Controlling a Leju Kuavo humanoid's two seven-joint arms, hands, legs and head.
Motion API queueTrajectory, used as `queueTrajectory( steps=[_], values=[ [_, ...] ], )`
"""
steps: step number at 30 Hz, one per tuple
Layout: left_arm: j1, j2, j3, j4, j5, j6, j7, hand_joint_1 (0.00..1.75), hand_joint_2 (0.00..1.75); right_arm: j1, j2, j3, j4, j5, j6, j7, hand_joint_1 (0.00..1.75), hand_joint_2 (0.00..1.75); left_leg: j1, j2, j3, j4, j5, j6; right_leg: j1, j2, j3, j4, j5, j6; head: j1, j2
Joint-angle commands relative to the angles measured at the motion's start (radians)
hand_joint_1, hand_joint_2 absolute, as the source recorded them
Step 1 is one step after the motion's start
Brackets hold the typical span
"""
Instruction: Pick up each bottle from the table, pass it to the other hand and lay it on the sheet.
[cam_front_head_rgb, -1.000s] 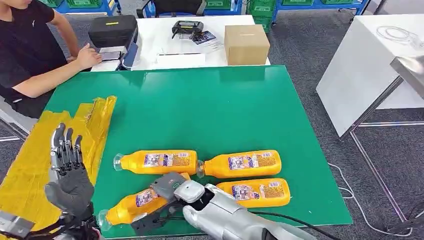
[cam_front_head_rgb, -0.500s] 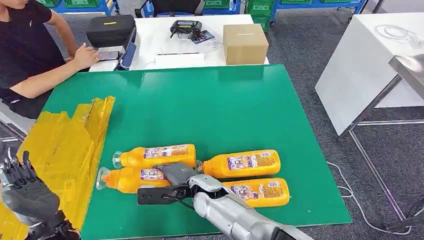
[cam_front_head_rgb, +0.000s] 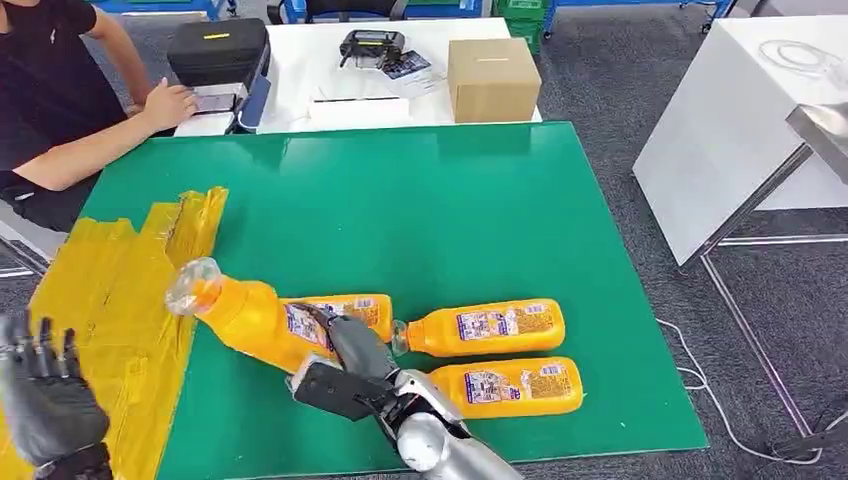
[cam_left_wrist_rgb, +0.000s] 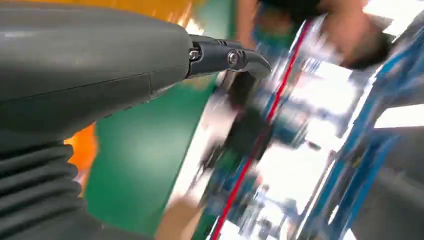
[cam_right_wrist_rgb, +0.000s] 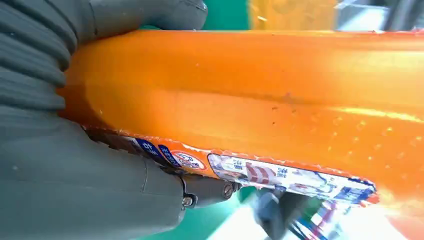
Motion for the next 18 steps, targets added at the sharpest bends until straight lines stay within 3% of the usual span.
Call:
queueTrajectory(
  steps=[1,5,18],
  values=[
    [0.046,0.032,-0.121,0.102,0.065,-0.154,0.078,0.0,1.75,-0.021,-0.063,-0.007,-0.139,-0.018,0.019,-0.008,1.75,1.75,-0.001,-0.001,0.001,-0.001,0.0,0.001,0.0,-0.002,0.002,-0.002,0.0,0.0,0.0,0.0],
    [0.082,0.051,-0.199,0.087,0.073,-0.283,0.074,0.0,1.75,-0.052,-0.045,0.002,-0.077,-0.031,0.046,-0.024,1.75,1.75,-0.001,0.0,0.0,-0.001,0.0,0.001,-0.001,-0.001,0.0,-0.001,0.0,0.0,0.0,0.0],
    [0.082,0.053,-0.22,0.071,0.049,-0.283,0.052,0.0,1.75,-0.058,-0.037,0.018,-0.052,-0.03,0.055,-0.025,1.75,1.75,0.0,0.0,-0.001,-0.001,0.0,0.001,0.0,0.0,0.0,-0.001,0.0,-0.001,0.0,0.0]
  ],
)
